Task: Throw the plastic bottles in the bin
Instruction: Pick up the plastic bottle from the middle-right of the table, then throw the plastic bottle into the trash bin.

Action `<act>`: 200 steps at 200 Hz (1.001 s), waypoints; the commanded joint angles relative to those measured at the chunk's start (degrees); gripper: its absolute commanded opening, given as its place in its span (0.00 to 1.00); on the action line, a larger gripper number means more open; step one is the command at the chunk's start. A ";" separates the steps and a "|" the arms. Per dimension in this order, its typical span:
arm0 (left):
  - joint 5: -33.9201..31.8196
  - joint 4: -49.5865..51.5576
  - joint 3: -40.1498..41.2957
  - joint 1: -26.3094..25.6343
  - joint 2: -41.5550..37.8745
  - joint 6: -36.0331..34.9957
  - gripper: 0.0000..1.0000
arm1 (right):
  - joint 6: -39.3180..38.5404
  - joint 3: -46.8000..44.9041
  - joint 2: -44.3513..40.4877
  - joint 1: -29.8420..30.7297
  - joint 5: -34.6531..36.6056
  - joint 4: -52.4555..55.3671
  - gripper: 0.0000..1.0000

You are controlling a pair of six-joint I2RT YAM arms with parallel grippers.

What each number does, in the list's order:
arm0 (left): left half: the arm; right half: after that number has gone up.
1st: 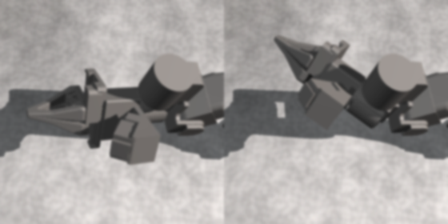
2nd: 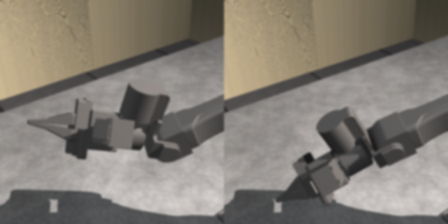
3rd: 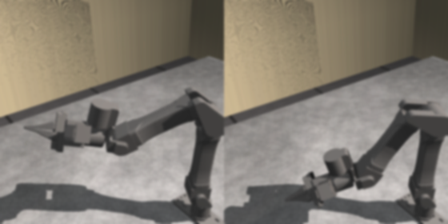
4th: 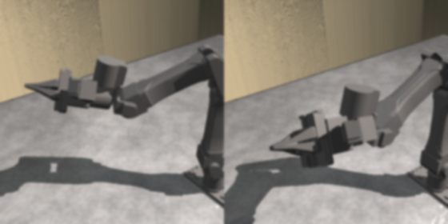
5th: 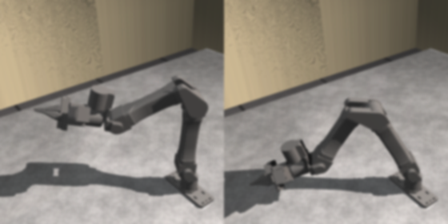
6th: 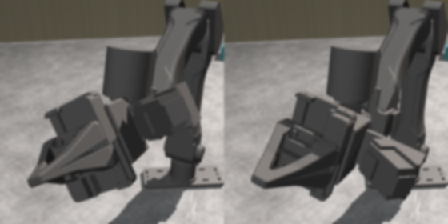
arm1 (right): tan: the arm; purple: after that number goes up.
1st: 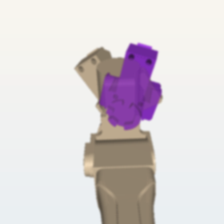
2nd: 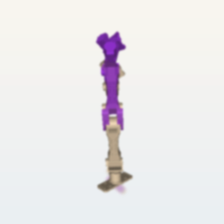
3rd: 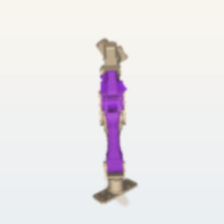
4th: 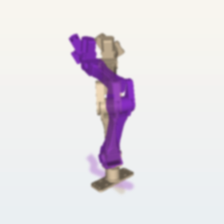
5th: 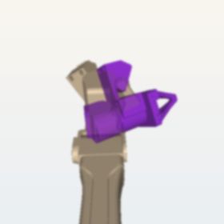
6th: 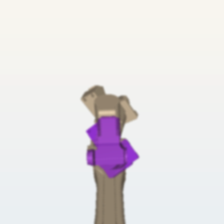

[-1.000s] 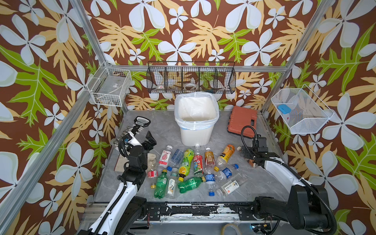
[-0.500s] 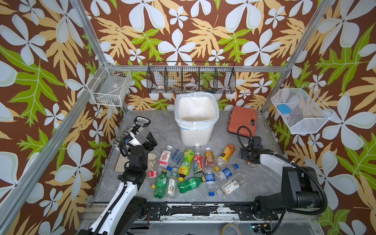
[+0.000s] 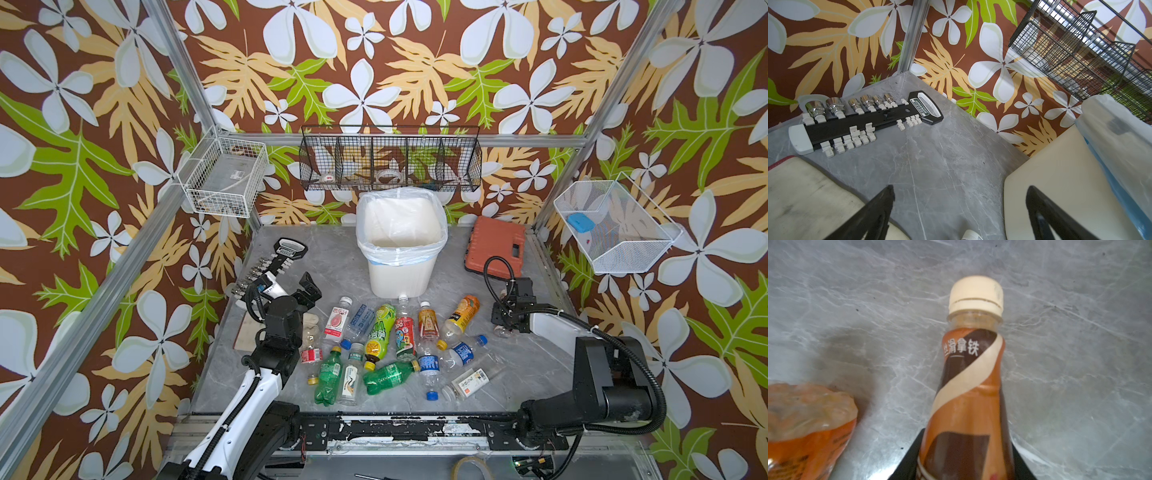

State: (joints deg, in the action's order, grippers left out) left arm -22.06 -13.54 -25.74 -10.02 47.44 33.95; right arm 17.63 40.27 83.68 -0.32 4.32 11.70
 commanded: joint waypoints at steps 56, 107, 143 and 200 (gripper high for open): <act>-1.03 4.66 -0.89 0.27 0.61 2.57 1.00 | 2.85 6.34 -12.85 1.08 -2.24 3.78 0.39; -0.81 7.62 -0.62 0.63 0.27 3.31 1.00 | 3.33 22.44 -17.20 12.69 2.72 4.96 0.39; -0.68 8.94 0.52 0.73 -0.98 3.43 1.00 | -0.45 36.35 -12.00 23.98 6.49 1.06 0.40; -0.41 12.63 1.23 0.89 -3.96 4.86 1.00 | -2.58 56.52 9.02 34.36 2.81 -5.28 0.40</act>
State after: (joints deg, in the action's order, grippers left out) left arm -22.15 -3.46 -24.12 -9.30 44.45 37.56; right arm 16.84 89.41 85.38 31.00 8.51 8.97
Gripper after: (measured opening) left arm 0.999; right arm 0.450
